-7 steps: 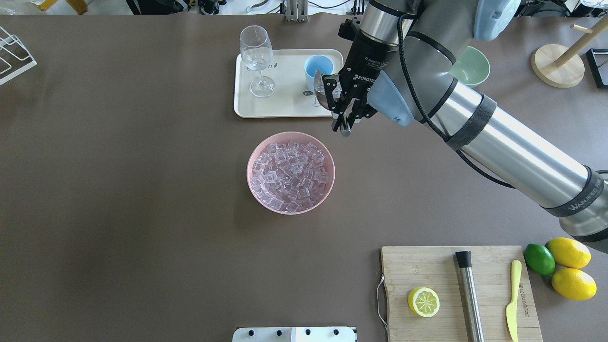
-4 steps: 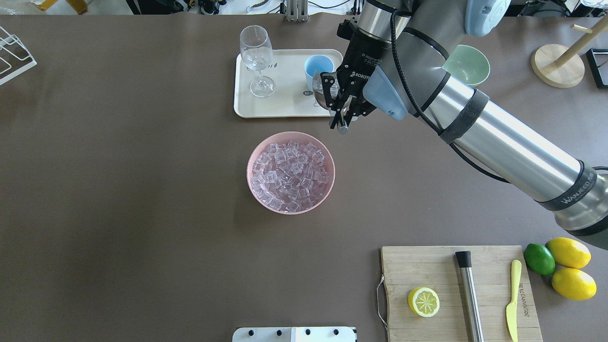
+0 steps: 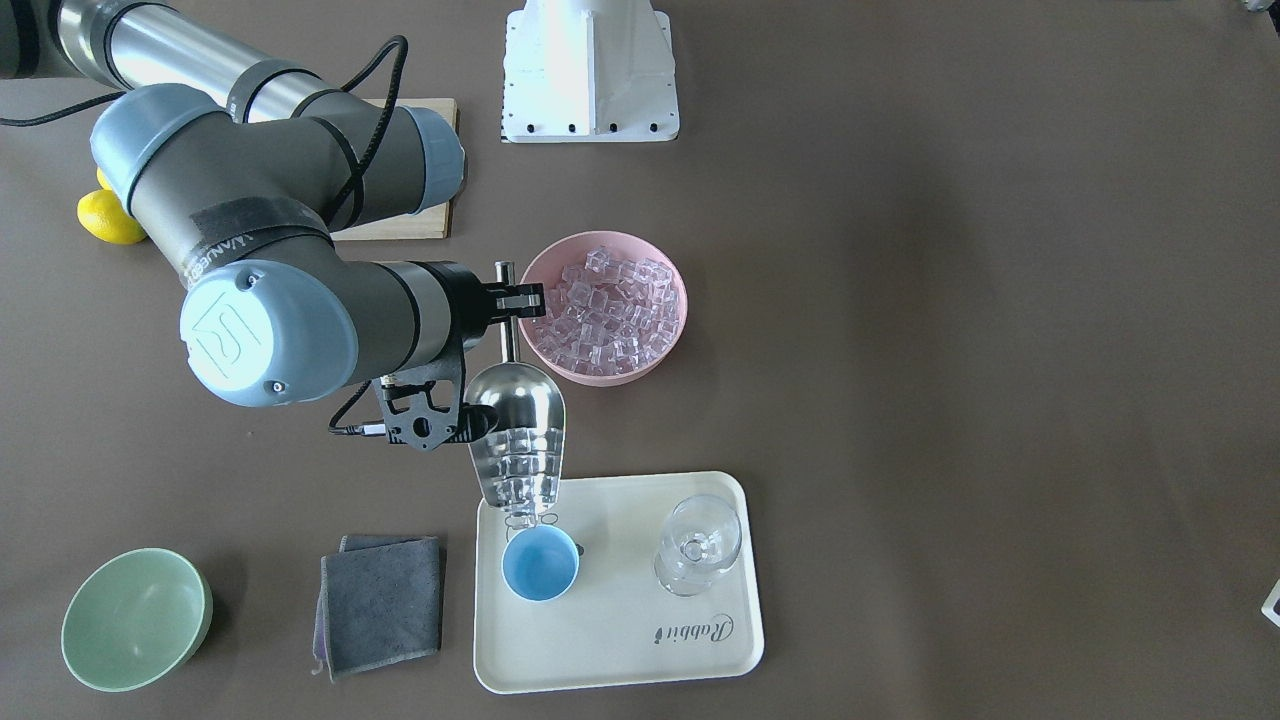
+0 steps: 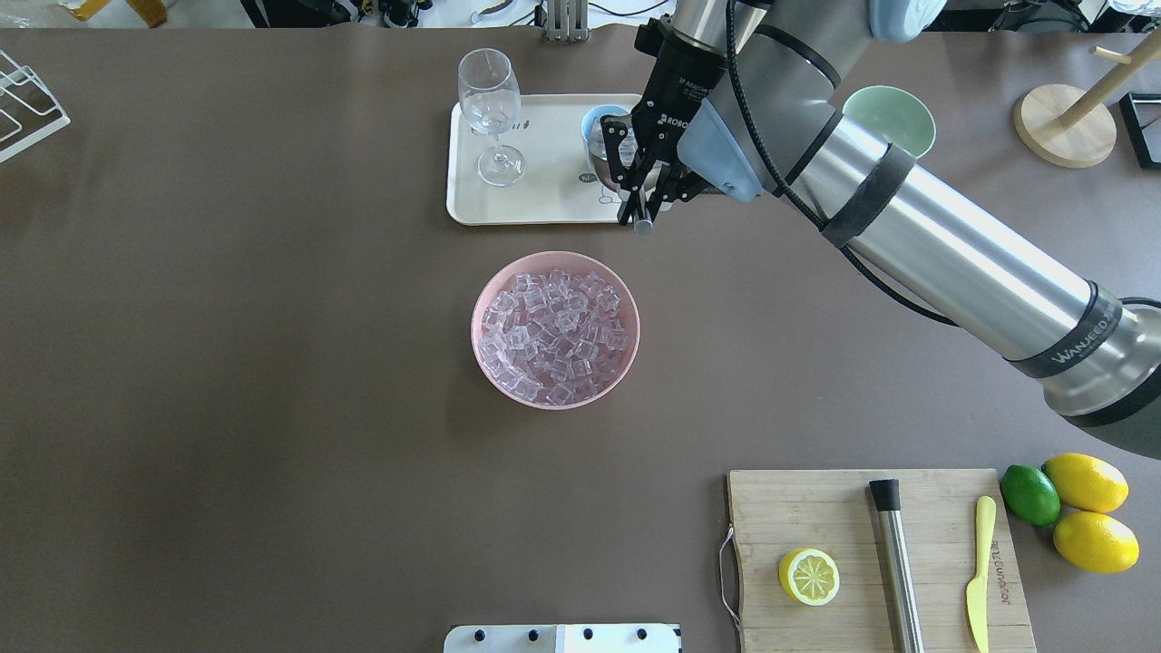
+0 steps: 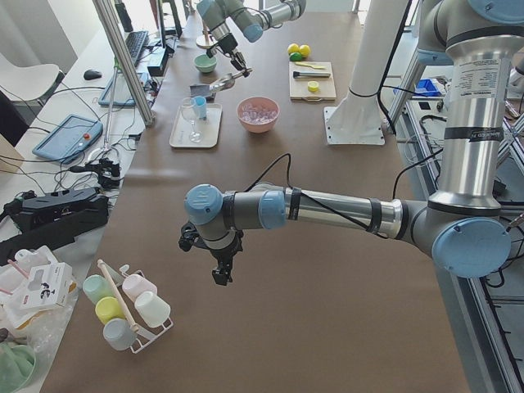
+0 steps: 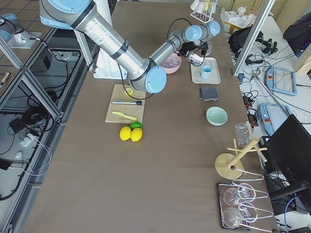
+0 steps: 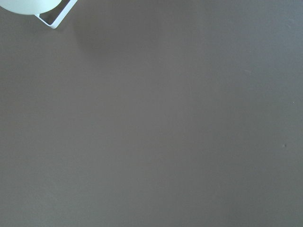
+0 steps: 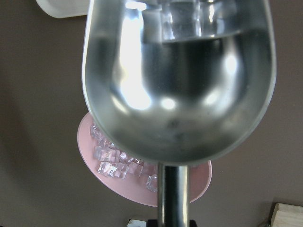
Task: Put ice in cup with scoop
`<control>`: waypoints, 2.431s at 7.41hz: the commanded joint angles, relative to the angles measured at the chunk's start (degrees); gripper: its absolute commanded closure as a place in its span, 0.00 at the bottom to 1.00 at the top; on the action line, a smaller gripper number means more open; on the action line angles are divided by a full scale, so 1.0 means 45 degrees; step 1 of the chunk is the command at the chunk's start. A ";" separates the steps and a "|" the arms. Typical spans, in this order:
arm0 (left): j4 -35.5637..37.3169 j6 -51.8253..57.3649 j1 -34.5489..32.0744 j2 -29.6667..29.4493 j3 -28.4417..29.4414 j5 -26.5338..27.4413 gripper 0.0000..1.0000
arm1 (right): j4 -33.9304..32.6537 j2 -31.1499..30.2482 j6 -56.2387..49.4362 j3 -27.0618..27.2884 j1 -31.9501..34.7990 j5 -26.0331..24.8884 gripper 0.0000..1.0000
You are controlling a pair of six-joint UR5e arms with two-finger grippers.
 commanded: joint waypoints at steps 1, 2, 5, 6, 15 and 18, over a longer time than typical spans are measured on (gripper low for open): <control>-0.0062 -0.0014 -0.0164 0.0428 -0.0055 -0.0689 0.02 | -0.0009 0.0427 -0.0259 -0.0626 0.0300 0.0354 1.00; -0.0062 -0.0013 -0.0397 0.0429 -0.0056 -0.0751 0.02 | -0.0008 0.0485 -0.0261 -0.0628 0.0301 0.0511 1.00; -0.0062 -0.0013 -0.0517 0.0448 -0.0056 -0.0751 0.02 | -0.0008 0.0427 -0.0339 -0.0647 0.0262 0.0727 1.00; -0.0062 -0.0013 -0.0613 0.0448 -0.0056 -0.0751 0.02 | -0.0008 0.0427 -0.0339 -0.0647 0.0262 0.0766 1.00; -0.0062 -0.0013 -0.0964 0.0663 -0.0017 -0.0751 0.02 | -0.0009 -0.0502 -0.0319 0.0941 0.0262 0.0573 1.00; -0.0062 -0.0013 -0.1083 0.0819 -0.0036 -0.0771 0.02 | -0.0028 -0.5049 -0.0202 0.6897 0.0049 -0.1607 1.00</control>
